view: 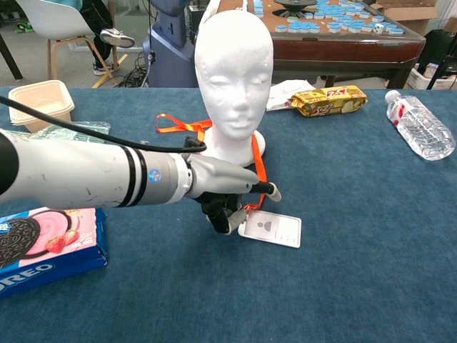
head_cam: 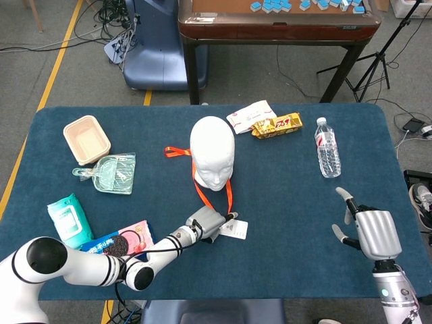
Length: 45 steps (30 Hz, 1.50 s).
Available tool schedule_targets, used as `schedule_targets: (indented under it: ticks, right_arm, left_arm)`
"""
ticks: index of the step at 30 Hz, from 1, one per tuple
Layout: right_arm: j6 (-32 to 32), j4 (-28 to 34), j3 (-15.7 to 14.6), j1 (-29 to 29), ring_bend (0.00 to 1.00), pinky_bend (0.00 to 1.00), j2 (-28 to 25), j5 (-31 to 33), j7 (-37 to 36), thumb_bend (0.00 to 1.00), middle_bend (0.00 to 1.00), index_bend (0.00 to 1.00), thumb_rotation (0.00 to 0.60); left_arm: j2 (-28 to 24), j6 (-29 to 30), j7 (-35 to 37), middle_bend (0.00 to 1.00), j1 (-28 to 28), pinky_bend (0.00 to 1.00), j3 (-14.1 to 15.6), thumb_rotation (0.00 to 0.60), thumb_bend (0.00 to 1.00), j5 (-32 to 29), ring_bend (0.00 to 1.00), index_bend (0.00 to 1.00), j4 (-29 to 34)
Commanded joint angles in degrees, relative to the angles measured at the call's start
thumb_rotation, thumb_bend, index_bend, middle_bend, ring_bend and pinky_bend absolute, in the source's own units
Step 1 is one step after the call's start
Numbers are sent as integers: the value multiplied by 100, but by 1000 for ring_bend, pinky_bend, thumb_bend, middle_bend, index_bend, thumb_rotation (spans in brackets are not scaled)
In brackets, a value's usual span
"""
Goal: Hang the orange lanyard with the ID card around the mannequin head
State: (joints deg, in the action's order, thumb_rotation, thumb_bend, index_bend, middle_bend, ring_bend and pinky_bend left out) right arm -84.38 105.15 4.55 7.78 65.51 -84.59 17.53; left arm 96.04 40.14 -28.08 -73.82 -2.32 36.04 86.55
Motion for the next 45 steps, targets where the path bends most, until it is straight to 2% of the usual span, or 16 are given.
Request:
schedule_targets:
  ticks: [1, 10, 17, 37, 45]
  right_arm:
    - [-12, -28, 3, -16, 590, 659, -10, 7, -48, 284, 603, 178, 600]
    - [-3, -118, 13, -30, 590, 659, -3, 17, -198, 285, 603, 178, 600]
    - [-19, -153, 6, -57, 590, 659, -7, 11, -251, 284, 603, 178, 600]
    - [-66, -78, -23, -90, 590, 659, 36, -106, -163, 285, 603, 178, 600]
    - [-118, -30, -43, -125, 589, 659, 37, -163, -114, 284, 603, 178, 600]
  left_arm:
    - [117, -33, -165, 907, -134, 881, 42, 600, 653, -261, 917, 59, -159]
    - [295, -23, -455, 912, -342, 882, 164, 600, 653, -649, 922, 59, -246]
    - [219, 34, -599, 913, -422, 881, 247, 600, 653, -689, 923, 62, 32]
    - [-424, 401, -857, 913, -339, 882, 703, 600, 653, -279, 923, 63, 1158]
    - [-411, 532, -786, 913, -281, 882, 582, 600, 653, -94, 923, 63, 1283]
